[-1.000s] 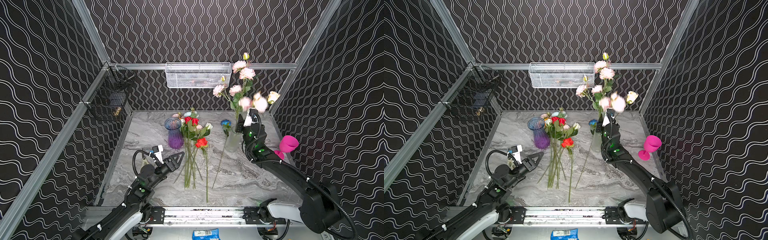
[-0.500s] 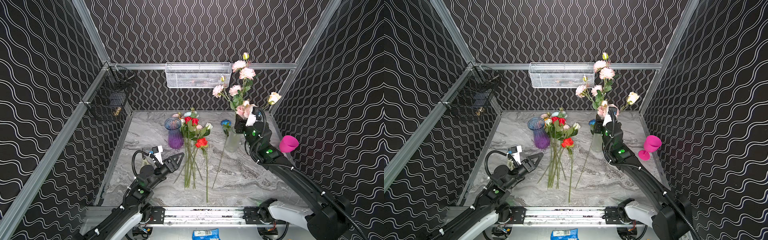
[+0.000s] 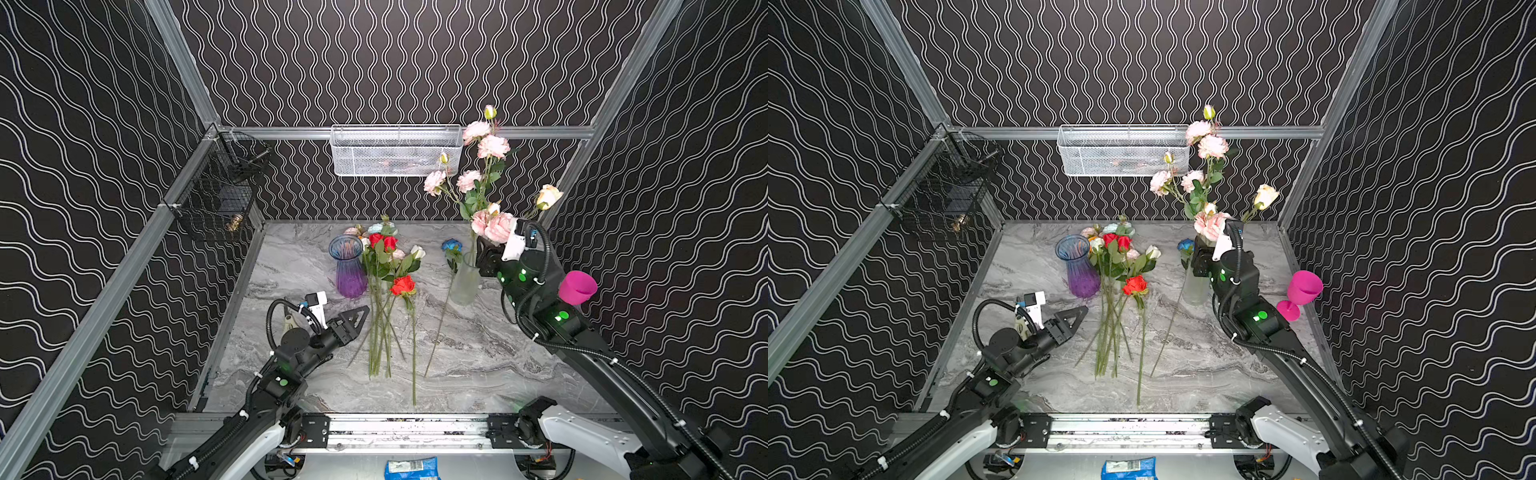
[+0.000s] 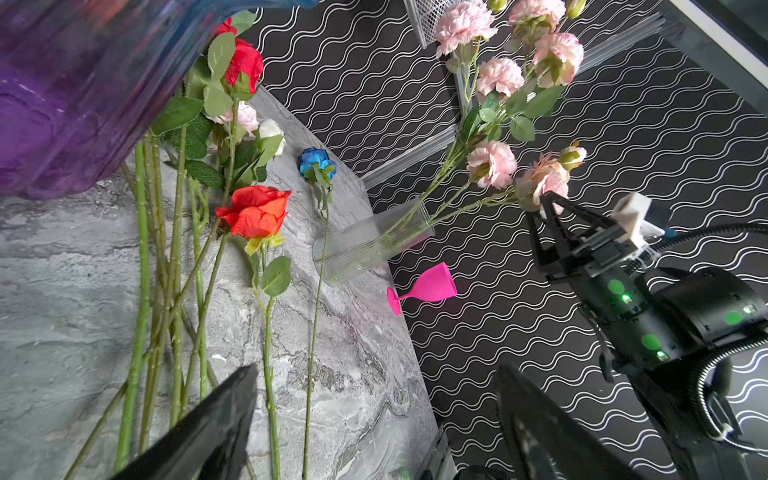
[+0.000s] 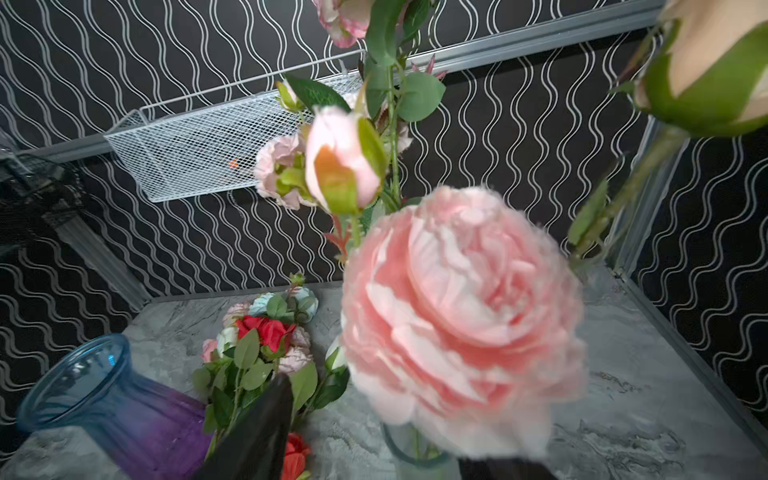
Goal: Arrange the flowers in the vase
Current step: 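Lower the pink rose stem into the clear glass vase and open, then move the right gripper down and close on the blue rose stem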
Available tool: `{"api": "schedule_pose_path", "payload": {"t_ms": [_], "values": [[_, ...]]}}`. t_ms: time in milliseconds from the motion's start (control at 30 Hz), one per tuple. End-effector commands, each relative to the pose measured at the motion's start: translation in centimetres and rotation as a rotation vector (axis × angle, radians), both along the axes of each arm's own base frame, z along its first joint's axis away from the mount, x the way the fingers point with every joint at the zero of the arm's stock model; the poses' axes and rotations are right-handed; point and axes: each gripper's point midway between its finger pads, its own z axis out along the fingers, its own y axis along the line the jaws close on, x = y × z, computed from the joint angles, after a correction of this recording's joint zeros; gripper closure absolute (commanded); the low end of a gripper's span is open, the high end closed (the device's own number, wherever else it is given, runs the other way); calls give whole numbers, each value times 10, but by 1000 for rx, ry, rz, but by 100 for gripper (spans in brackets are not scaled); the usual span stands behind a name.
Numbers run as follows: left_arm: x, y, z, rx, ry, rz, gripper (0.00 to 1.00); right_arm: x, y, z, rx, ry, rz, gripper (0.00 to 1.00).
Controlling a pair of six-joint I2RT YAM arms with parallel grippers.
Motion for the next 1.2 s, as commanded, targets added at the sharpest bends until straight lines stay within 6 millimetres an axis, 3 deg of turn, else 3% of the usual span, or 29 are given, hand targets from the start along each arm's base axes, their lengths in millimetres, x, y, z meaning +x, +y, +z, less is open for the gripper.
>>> {"api": "schedule_pose_path", "payload": {"t_ms": [0, 233, 400, 567, 700, 867, 1167], "values": [[-3, 0, 0, 27, -14, -11, 8, -12, -5, -18, 41, 83, -5, 40], [-4, 7, -11, 77, 9, 17, 8, -28, 2, -54, 56, 191, 65, 40], [-3, 4, -29, 171, 71, -4, 10, -39, 8, -106, 101, 323, 88, 44], [1, -2, -33, 138, 85, -16, 11, -46, 11, -126, 106, 374, 114, 45], [4, -6, -35, 142, 98, -30, 12, -49, 24, -167, 170, 463, 146, 47], [5, -9, -43, 120, 123, -39, 13, -40, 36, -215, 206, 559, 131, 45], [6, -8, -35, 142, 107, -28, 14, -17, 49, -266, 132, 685, 98, 43]]}}
